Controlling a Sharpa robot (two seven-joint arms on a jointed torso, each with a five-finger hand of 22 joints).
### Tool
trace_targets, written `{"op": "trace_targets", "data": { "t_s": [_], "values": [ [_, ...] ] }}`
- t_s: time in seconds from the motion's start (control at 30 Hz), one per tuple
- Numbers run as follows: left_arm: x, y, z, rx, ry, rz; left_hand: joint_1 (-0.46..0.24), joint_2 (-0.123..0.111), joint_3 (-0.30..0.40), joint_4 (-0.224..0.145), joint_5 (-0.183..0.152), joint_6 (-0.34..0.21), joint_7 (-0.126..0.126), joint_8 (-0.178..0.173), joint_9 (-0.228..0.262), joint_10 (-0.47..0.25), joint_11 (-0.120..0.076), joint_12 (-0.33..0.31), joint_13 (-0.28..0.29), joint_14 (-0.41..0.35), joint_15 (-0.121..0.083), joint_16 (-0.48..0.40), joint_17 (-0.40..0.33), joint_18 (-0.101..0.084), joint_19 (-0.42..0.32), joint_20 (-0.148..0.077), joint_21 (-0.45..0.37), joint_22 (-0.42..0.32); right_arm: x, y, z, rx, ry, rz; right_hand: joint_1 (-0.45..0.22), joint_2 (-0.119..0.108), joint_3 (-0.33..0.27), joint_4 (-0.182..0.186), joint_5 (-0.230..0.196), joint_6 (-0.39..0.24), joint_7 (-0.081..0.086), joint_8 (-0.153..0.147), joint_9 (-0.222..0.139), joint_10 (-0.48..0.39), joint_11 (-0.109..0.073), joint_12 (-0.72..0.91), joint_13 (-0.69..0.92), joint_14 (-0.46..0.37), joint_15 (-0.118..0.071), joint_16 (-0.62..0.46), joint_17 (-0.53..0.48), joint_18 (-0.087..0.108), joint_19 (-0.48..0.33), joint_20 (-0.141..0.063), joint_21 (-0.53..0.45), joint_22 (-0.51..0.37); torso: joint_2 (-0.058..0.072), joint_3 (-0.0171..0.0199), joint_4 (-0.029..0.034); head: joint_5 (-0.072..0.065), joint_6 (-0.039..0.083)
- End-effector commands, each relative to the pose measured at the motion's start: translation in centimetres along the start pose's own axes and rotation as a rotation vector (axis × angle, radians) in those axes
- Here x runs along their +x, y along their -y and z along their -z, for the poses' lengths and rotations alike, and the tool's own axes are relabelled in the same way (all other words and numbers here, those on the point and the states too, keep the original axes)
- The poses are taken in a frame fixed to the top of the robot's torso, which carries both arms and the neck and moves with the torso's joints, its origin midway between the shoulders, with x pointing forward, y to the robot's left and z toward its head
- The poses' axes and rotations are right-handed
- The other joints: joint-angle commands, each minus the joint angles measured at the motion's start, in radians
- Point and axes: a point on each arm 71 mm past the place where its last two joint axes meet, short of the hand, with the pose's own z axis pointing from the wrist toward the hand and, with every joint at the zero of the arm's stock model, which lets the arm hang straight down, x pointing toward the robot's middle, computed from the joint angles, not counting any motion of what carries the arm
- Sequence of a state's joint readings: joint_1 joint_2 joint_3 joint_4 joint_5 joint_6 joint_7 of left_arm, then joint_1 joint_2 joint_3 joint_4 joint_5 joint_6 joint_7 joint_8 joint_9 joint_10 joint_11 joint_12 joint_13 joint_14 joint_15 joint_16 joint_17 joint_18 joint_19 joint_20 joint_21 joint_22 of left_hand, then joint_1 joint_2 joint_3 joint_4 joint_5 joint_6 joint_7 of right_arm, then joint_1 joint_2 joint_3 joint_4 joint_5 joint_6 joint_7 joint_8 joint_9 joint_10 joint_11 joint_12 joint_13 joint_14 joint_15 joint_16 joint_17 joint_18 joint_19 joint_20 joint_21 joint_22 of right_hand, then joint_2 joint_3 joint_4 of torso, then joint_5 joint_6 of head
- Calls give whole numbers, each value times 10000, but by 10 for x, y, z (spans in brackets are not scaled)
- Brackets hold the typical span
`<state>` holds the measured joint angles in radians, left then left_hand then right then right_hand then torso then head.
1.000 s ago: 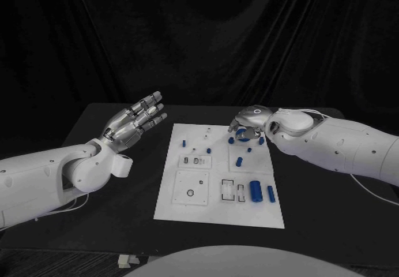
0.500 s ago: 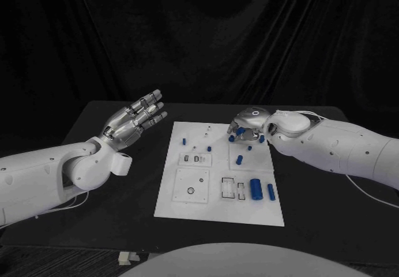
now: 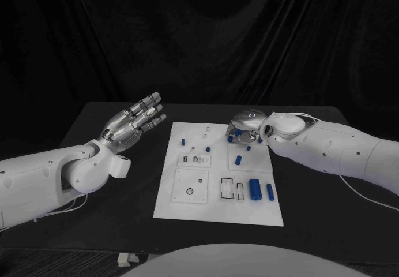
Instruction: Assemble the parts on the task board
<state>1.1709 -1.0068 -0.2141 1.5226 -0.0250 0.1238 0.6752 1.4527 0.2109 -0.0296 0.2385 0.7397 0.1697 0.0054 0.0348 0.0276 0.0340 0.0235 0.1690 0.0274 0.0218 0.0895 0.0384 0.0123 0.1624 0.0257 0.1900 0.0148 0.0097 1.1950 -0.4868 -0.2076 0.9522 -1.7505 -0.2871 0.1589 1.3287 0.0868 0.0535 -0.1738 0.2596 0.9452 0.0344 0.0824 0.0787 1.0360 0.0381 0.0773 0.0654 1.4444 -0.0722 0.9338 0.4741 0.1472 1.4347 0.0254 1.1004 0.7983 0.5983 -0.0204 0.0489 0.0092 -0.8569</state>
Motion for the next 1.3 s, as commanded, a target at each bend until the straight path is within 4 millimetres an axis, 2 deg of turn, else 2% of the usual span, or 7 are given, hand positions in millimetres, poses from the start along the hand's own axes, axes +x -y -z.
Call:
{"op": "trace_targets", "data": {
  "t_s": [0.03, 0.3, 0.47, 0.8, 1.03, 1.3],
  "values": [
    [2, 0, 0, 151, -145, 122, 69, 12, 66, -2, 43, -38, -10, -38, -13, -17, 83, -34, 0, -9, -7, 15, 1, 138, -15, 71, -5, 10, 2, -1, -1, -74, -10, 88, 56, -3, 125, 10, 116, 135, 12, 71, 36, 86, 20, -69, -2, -60, -17, 64, 10, -135, -53, 4, 67, 38, -10, -3, -7, 11, -64],
    [2, -2, 0, 105, -185, 173, 71, 13, 79, -11, 45, -46, -12, -40, -14, -14, 92, -29, 1, -5, 0, 24, 4, 140, -12, 73, -3, 11, 5, -2, -3, -104, -98, 74, 14, -104, 455, 93, 153, 433, 124, 156, 129, 266, -12, -36, 7, -72, -29, 74, 2, -138, -92, 2, 116, 139, -8, 0, -3, -26, -76],
    [2, -3, 1, 79, -189, 192, 78, 19, 113, -36, 48, -43, -17, -40, -13, -8, 114, -15, 4, 2, 21, 35, 7, 142, -5, 83, 0, 13, 7, -3, -3, -197, -28, 76, 5, -159, 877, 209, 174, 874, 272, 320, 293, 560, -79, -1, 6, -85, -68, 78, -6, -145, -134, -23, 167, 255, 2, 0, 1, -12, -93],
    [1, -5, 1, -2, -206, 231, 95, 39, 182, -80, 60, -9, 12, -34, -7, 0, 135, 1, 6, 7, 47, 43, 9, 142, 4, 102, 5, 17, 7, -4, -3, -319, 127, 101, 87, -298, 1427, 318, 205, 1280, 306, 467, 514, 1078, -95, 44, 5, -103, -77, 63, -35, -152, -183, -36, 207, 369, -3, -3, -1, 21, -139],
    [0, -7, 2, -47, -185, 243, 124, 53, 290, -162, 67, 9, 63, -30, -3, 9, 161, 21, 9, 10, 50, 49, 10, 146, 16, 119, 11, 21, 6, -3, 0, -417, 371, 138, 153, -535, 1815, 410, 251, 1518, 366, 556, 715, 1447, -117, 26, 2, -107, -91, 72, -6, -167, -206, -47, 275, 527, -7, 1, -1, 68, -146],
    [-1, -6, 5, -51, -76, 185, 80, -14, 335, -205, 34, 66, 117, -16, 6, 16, 156, 34, 11, -1, 30, 36, 5, 151, 0, 113, 1, 13, -12, 0, 2, -517, 882, 305, 115, -678, 1956, 529, 259, 1655, 380, 614, 835, 1639, -113, 6, 0, -97, -90, 102, 43, -175, -205, -50, 312, 605, -8, -1, -5, 146, -157]
  ]
}}
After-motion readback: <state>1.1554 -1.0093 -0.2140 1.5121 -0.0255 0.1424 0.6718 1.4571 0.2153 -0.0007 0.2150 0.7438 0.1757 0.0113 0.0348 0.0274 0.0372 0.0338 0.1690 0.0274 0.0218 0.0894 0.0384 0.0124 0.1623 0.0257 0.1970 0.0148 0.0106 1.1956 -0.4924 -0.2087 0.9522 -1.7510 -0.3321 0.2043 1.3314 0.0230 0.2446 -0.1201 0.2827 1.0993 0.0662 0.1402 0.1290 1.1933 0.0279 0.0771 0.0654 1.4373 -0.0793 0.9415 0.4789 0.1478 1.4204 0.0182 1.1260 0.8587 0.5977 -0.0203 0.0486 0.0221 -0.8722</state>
